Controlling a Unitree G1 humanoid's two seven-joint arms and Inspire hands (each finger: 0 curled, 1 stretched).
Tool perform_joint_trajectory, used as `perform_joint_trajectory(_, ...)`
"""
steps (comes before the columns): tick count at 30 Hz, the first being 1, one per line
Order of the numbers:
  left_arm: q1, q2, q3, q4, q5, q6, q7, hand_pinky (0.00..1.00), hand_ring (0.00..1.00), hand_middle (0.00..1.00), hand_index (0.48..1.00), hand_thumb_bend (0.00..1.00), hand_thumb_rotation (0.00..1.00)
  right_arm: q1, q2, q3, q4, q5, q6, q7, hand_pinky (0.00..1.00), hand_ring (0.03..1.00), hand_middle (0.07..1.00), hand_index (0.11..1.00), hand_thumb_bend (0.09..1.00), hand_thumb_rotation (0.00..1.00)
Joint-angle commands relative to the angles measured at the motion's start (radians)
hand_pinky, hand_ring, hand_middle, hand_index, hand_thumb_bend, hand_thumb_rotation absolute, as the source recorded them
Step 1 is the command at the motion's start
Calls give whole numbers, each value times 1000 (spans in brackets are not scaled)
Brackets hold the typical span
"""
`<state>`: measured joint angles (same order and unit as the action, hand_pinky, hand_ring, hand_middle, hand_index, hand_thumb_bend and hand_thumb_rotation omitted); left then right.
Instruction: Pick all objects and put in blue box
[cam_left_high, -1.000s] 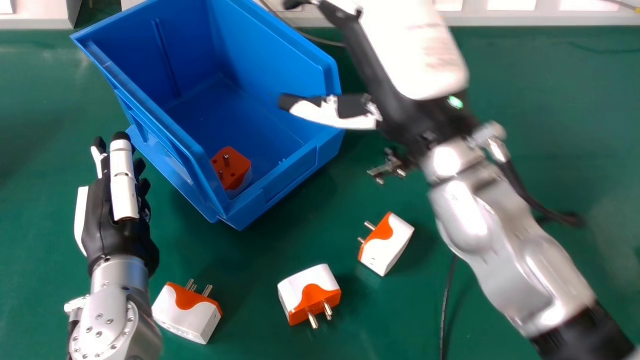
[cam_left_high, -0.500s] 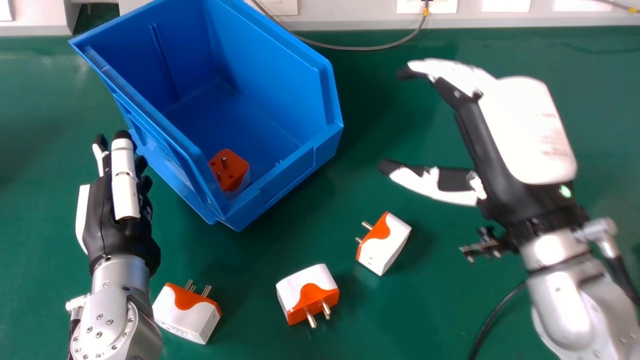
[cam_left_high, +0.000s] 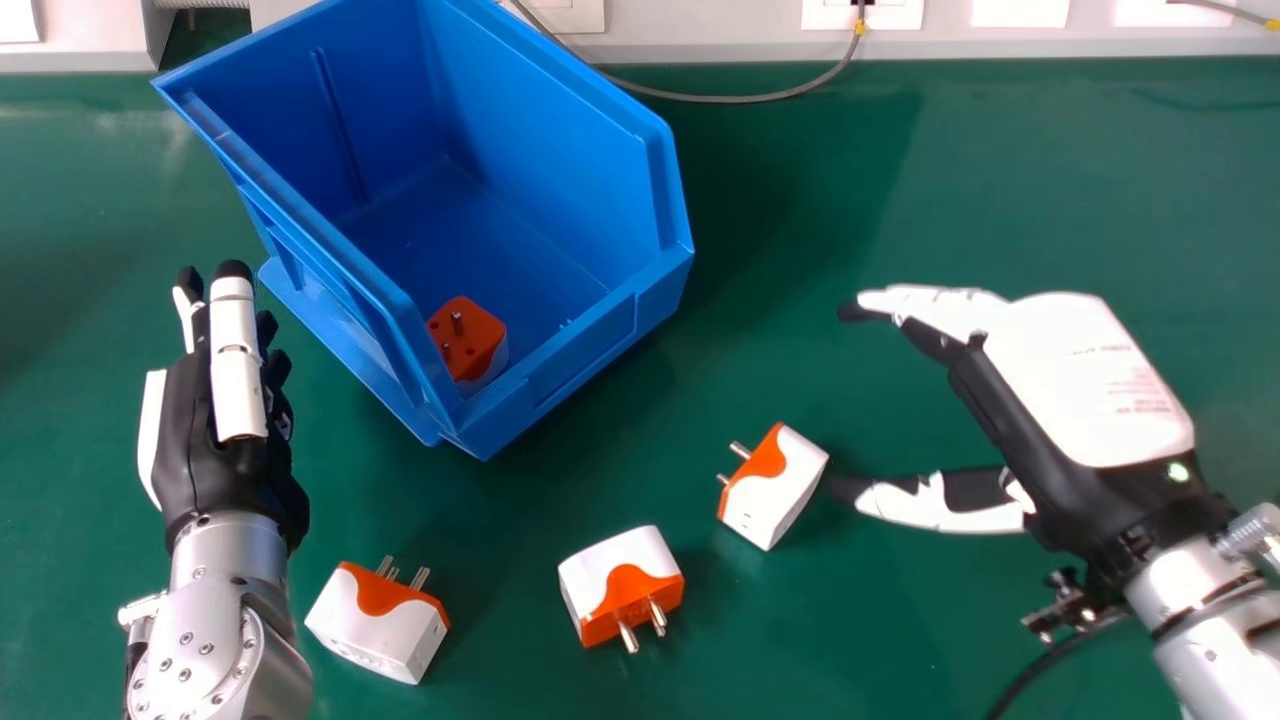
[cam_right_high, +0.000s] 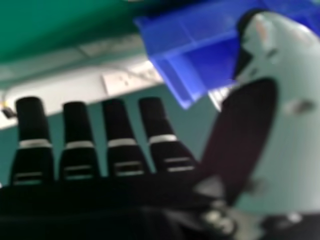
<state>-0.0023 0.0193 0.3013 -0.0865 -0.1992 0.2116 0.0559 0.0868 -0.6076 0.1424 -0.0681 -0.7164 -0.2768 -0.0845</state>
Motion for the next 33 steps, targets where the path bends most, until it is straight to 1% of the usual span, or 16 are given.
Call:
perform_joint_trajectory(1, 0, 4, -1, -18, -9, -15, -3, 999, 992, 997, 1000, 280, 956, -43, -29, -3, 16, 5, -25, 28, 654, 795, 818, 788, 445, 457)
perform_joint_trajectory(3, -1, 4, 0, -20, -10, -13, -2, 1000, 993, 998, 1000, 280, 957, -65, -38, 5, 35, 0, -33, 54, 660, 800, 821, 791, 443, 464)
perform_joint_trajectory(8, -3, -1, -1, -24, -12, -12, 3, 1000, 997, 999, 1000, 279, 959, -139, -58, 33, 82, -17, -54, 114, 679, 815, 833, 802, 443, 498)
perform_joint_trajectory(11, -3, -2, -3, -26, -12, -12, 6, 1000, 997, 999, 1000, 277, 959, -192, -62, 52, 128, -22, -87, 124, 680, 817, 835, 803, 445, 506)
perform_joint_trajectory(16, -5, 0, -5, -24, -12, -11, 10, 1000, 998, 999, 1000, 276, 961, -264, -61, 81, 197, -42, -144, 114, 677, 813, 832, 796, 466, 490)
perform_joint_trajectory(21, -1, -2, -8, -35, -10, -4, 14, 1000, 998, 1000, 1000, 276, 962, -340, -61, 119, 254, -82, -190, 108, 675, 810, 832, 793, 475, 477)
perform_joint_trajectory(25, -1, 2, -9, -32, -8, -10, 10, 1000, 996, 999, 1000, 278, 964, -396, -64, 149, 291, -92, -214, 136, 683, 814, 836, 795, 483, 470)
perform_joint_trajectory(28, -1, 3, -9, -32, -7, -11, 9, 1000, 996, 999, 1000, 276, 964, -458, -77, 184, 332, -129, -250, 143, 688, 819, 837, 796, 486, 469)
perform_joint_trajectory(33, 1, -1, -6, -42, -12, -2, 15, 1000, 996, 999, 1000, 273, 966, -549, -87, 231, 396, -146, -307, 191, 688, 820, 837, 795, 491, 457)
